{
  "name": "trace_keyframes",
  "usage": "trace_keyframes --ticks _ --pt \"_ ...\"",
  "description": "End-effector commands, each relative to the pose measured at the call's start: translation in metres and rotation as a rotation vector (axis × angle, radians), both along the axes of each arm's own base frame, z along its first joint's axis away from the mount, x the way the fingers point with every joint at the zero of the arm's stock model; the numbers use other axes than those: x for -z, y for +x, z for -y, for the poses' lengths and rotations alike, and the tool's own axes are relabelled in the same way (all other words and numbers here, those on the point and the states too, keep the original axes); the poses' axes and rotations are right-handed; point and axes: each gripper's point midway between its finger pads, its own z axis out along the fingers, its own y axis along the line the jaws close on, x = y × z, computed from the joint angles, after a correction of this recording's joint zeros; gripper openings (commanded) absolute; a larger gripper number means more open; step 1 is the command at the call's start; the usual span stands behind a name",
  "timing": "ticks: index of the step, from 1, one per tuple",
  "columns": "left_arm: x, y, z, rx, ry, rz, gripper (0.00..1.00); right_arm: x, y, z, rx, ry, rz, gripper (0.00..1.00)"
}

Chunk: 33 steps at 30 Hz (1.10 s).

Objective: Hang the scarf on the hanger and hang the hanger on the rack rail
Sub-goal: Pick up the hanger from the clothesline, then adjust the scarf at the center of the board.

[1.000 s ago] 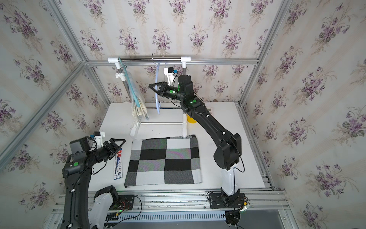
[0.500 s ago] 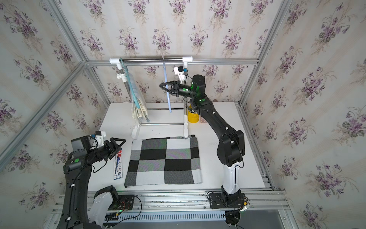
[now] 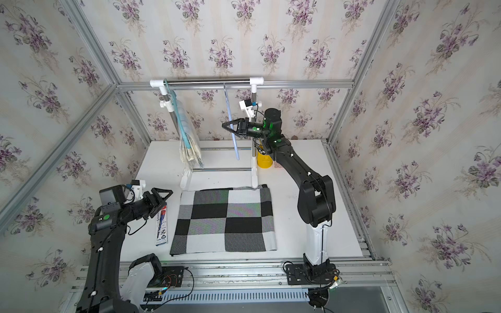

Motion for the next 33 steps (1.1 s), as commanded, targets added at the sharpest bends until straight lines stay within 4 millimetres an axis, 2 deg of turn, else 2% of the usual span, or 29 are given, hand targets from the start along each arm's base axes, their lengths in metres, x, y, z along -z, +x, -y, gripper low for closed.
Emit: trace_keyframes --ticks 1,10,13,15,18,24,29,30,33 --pt "0.002 0.002 -0.004 -0.020 0.019 0.001 0.76 -0.018 -0.025 0.004 -0.065 0.027 0.184 0.00" --pt "0.031 -0.003 -0.004 -0.059 0.047 -0.101 0.72 0.009 -0.051 0.012 -0.097 0.014 0.195 0.00" --pt "0.045 -0.010 0.004 -0.040 0.098 -0.166 0.70 0.017 -0.062 0.017 -0.090 0.009 0.178 0.00" --pt "0.059 -0.018 0.013 -0.016 0.178 -0.208 0.69 0.022 -0.068 0.021 -0.076 0.003 0.157 0.00" --pt "0.087 -0.030 0.013 -0.029 0.307 -0.277 0.69 0.030 -0.080 0.028 -0.055 -0.003 0.138 0.00" --pt "0.131 -0.044 0.014 -0.030 0.360 -0.385 0.68 0.043 -0.103 0.042 -0.013 -0.028 0.137 0.00" --pt "0.161 -0.052 0.010 -0.010 0.451 -0.473 0.68 0.036 -0.122 0.052 0.014 -0.029 0.156 0.00" --pt "0.166 -0.054 0.012 0.008 0.455 -0.493 0.67 0.034 -0.124 0.054 0.020 -0.033 0.162 0.00" --pt "0.179 -0.059 0.020 0.071 0.467 -0.541 0.50 0.033 -0.128 0.058 0.044 -0.055 0.170 0.00"
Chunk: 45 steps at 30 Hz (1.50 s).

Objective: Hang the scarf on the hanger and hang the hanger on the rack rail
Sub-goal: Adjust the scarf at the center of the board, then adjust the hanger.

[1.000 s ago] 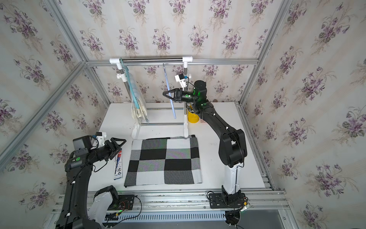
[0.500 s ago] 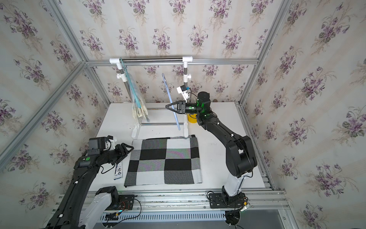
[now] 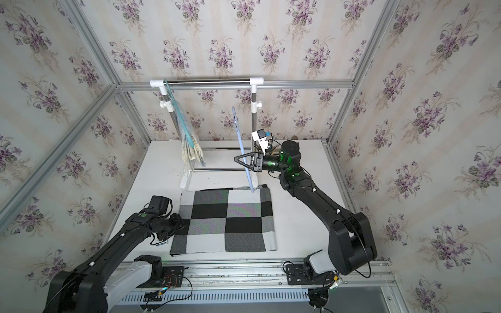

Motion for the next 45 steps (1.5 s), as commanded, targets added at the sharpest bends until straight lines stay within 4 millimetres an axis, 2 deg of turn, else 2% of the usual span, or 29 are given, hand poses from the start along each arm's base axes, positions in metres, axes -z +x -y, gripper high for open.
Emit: trace_keyframes --ticks 1,3,6,10,13,21,25,26,28,30,32,35,37,38,41,43,45 --pt "0.005 0.005 0.002 0.035 0.026 -0.002 0.44 -0.004 -0.001 0.004 0.038 -0.013 0.057 0.00" --pt "0.001 0.007 0.004 0.059 0.041 -0.002 0.33 -0.003 -0.004 0.006 0.051 -0.022 0.055 0.00" --pt "-0.018 0.013 0.003 0.079 0.094 0.042 0.00 -0.001 -0.008 0.009 0.059 -0.028 0.056 0.00" --pt "-0.049 0.023 0.007 0.101 0.133 0.138 0.00 0.006 -0.009 0.010 0.060 -0.039 0.039 0.00" --pt "-0.060 0.026 0.014 0.138 0.165 0.148 0.00 0.006 -0.010 0.010 0.062 -0.040 0.039 0.00" --pt "-0.051 0.023 0.020 0.235 0.352 0.034 0.00 0.011 -0.006 0.009 0.066 -0.048 0.019 0.00" --pt "-0.045 0.020 0.008 0.206 0.437 -0.038 0.00 0.018 -0.005 0.009 0.079 -0.064 0.010 0.00" --pt "-0.048 0.019 0.000 0.189 0.484 -0.055 0.04 0.022 -0.004 0.008 0.089 -0.074 0.005 0.00" --pt "-0.059 0.019 -0.014 0.163 0.574 -0.077 0.21 0.037 -0.003 0.007 0.117 -0.110 -0.023 0.00" --pt "-0.073 0.022 -0.016 0.155 0.578 -0.045 0.36 0.055 -0.006 0.007 0.139 -0.135 -0.052 0.00" --pt "-0.091 0.025 -0.011 0.144 0.523 0.026 0.48 0.077 -0.015 0.004 0.141 -0.160 -0.074 0.00" --pt "-0.124 0.028 0.015 0.189 0.337 0.183 0.55 0.110 -0.038 -0.007 0.113 -0.217 -0.077 0.00" --pt "-0.146 0.030 0.048 0.258 0.136 0.304 0.55 0.131 -0.058 -0.016 0.091 -0.248 -0.064 0.00" --pt "-0.157 0.030 0.066 0.286 0.031 0.358 0.59 0.140 -0.066 -0.020 0.082 -0.258 -0.058 0.00" --pt "-0.186 0.026 0.120 0.373 -0.281 0.453 0.60 0.164 -0.086 -0.029 0.054 -0.286 -0.055 0.00" --pt "-0.200 0.022 0.147 0.430 -0.384 0.486 0.60 0.176 -0.095 -0.032 0.046 -0.301 -0.059 0.00" --pt "-0.209 0.021 0.164 0.465 -0.408 0.508 0.60 0.186 -0.103 -0.036 0.032 -0.317 -0.063 0.00"
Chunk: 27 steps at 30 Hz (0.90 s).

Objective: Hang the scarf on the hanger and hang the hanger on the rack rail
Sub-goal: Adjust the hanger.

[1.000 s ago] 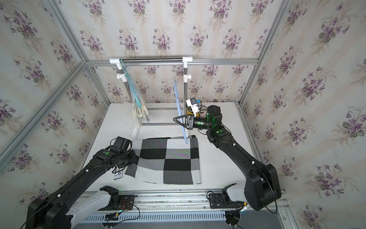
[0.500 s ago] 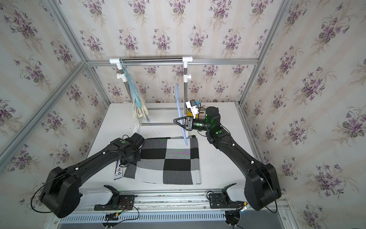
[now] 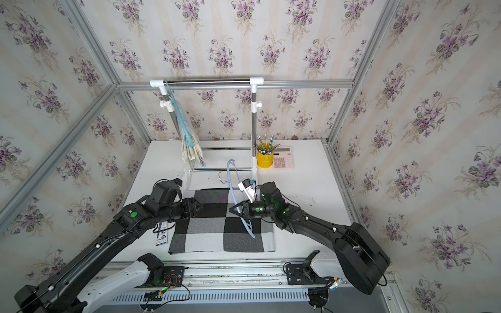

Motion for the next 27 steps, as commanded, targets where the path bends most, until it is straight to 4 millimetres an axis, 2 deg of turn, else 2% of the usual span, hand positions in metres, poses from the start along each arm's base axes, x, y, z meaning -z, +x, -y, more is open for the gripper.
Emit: trace_keyframes --ticks 1,7,11,13,15,17,20,21,23,27 --pt "-0.046 0.006 0.050 0.117 -0.205 0.094 0.61 -0.005 0.003 -0.008 0.013 0.030 0.106 0.00" --pt "-0.044 0.034 0.087 0.139 -0.198 0.077 0.63 0.009 -0.006 -0.019 -0.013 -0.013 0.103 0.00" --pt "-0.029 0.053 0.086 0.073 -0.092 0.050 0.62 0.010 -0.008 -0.021 -0.020 -0.026 0.113 0.00" --pt "-0.018 0.061 0.078 0.029 -0.009 0.038 0.56 0.010 -0.008 -0.021 -0.024 -0.031 0.119 0.00" --pt "-0.009 0.065 0.075 0.014 0.037 0.021 0.47 0.009 -0.008 -0.021 -0.025 -0.036 0.121 0.00" --pt "0.000 0.069 0.074 0.007 0.066 0.006 0.44 0.010 -0.010 -0.021 -0.028 -0.038 0.119 0.00" --pt "0.014 0.075 0.080 0.006 0.079 -0.016 0.40 0.011 -0.011 -0.021 -0.033 -0.037 0.120 0.00" --pt "0.013 0.076 0.083 0.011 0.069 -0.015 0.39 0.011 -0.011 -0.021 -0.034 -0.037 0.120 0.00" --pt "0.026 0.080 0.090 0.027 0.082 -0.044 0.36 0.011 -0.012 -0.021 -0.039 -0.036 0.119 0.00" --pt "0.033 0.083 0.097 0.041 0.082 -0.061 0.21 0.012 -0.013 -0.020 -0.043 -0.042 0.120 0.00"
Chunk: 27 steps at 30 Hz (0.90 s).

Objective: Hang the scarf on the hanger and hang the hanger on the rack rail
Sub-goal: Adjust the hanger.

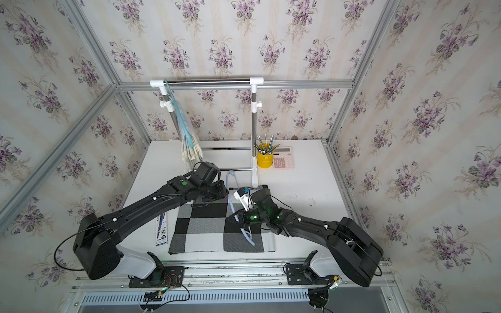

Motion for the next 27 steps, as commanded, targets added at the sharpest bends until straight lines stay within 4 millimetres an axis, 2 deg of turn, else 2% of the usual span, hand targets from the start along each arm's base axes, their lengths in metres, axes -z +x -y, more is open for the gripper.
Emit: trace_keyframes --ticks 1,4,11,12,15,17,19,20,22,24,26,27 --pt "0.004 0.002 0.005 0.021 -0.006 -0.002 0.17 -0.029 -0.002 -0.012 -0.078 0.106 0.126 0.00" --pt "0.006 0.001 0.006 0.020 -0.009 -0.005 0.01 -0.028 -0.002 -0.012 -0.078 0.105 0.124 0.00" --pt "0.002 0.000 -0.001 0.012 -0.001 0.017 0.00 -0.028 -0.002 -0.012 -0.083 0.103 0.128 0.00" --pt "0.001 -0.001 -0.001 0.014 -0.002 0.019 0.00 -0.028 -0.002 -0.012 -0.085 0.099 0.132 0.08" --pt "-0.001 -0.005 -0.001 0.034 -0.014 0.023 0.00 -0.029 0.004 -0.006 -0.052 0.063 0.172 0.54" --pt "-0.004 -0.007 -0.001 0.049 -0.022 0.031 0.00 -0.034 0.009 0.002 -0.024 0.050 0.207 0.67" --pt "-0.005 -0.011 -0.001 0.076 -0.029 0.039 0.00 -0.048 0.016 0.014 0.012 0.064 0.244 0.72" --pt "-0.014 -0.014 -0.003 0.084 -0.048 0.063 0.00 -0.052 0.020 0.022 0.033 0.069 0.254 0.73" --pt "-0.020 -0.018 -0.006 0.090 -0.063 0.079 0.00 -0.056 0.031 0.042 0.099 0.065 0.250 0.74" --pt "-0.027 -0.024 -0.007 0.103 -0.086 0.087 0.00 -0.044 0.051 0.071 0.222 0.004 0.200 0.74" --pt "-0.034 -0.031 -0.008 0.118 -0.111 0.091 0.00 -0.019 0.067 0.103 0.359 -0.109 0.112 0.69" --pt "-0.037 -0.034 -0.008 0.128 -0.125 0.096 0.00 -0.003 0.078 0.126 0.455 -0.179 0.071 0.67"
